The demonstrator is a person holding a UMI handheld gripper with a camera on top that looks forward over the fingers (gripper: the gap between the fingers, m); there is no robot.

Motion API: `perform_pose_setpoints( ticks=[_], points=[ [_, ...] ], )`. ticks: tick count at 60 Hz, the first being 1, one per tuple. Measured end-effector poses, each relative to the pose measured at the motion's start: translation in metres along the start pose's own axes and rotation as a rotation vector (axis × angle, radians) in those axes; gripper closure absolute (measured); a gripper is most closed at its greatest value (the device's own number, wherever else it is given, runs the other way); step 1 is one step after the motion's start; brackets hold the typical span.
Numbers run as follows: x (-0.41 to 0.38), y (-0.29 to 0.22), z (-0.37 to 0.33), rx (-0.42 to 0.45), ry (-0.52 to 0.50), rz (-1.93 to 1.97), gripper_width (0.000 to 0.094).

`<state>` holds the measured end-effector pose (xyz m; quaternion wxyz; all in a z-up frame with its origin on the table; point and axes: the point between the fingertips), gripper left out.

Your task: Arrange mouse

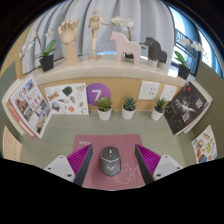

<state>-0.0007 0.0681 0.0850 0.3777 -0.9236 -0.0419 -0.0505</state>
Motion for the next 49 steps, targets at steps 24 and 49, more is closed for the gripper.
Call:
perform_pose_setpoints(
  ticks=[24, 49],
  points=[
    [-0.042, -0.077, -0.180, 0.164, -0.030, 0.024, 0.0072],
    [-0.038, -0.079, -0.210, 0.187, -0.015, 0.044, 0.0071]
  ],
)
Point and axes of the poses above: the point between the fingertips, and its own axes, seen from behind it with the camera up: x to the right, y down, z forward, the way the camera looks, and after that the axes turned 7 degrees about -z, right-handed
